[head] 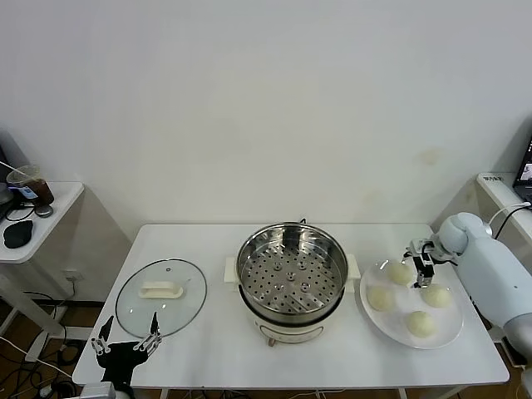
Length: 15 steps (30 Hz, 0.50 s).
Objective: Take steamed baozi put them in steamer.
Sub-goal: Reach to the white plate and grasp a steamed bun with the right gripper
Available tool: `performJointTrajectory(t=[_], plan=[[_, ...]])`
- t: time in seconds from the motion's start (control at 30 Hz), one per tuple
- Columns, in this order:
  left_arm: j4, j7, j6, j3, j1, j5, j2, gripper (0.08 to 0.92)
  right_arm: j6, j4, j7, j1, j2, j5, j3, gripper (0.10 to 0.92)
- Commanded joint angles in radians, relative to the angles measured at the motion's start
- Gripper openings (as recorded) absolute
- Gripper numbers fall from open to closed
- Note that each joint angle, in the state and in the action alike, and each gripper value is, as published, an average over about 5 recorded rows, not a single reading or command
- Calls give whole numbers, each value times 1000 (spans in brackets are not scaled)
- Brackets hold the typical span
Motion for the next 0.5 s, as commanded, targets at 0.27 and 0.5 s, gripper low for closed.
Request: performJointTrajectory(t=[0.27,0.5], plan=[[5,1,3,3,-9,2,-2,823,10,-49,27,0,34,-21,21,823],[1,6,6,5,-17,4,-4,823,4,-46,27,-4,36,-11,26,803]])
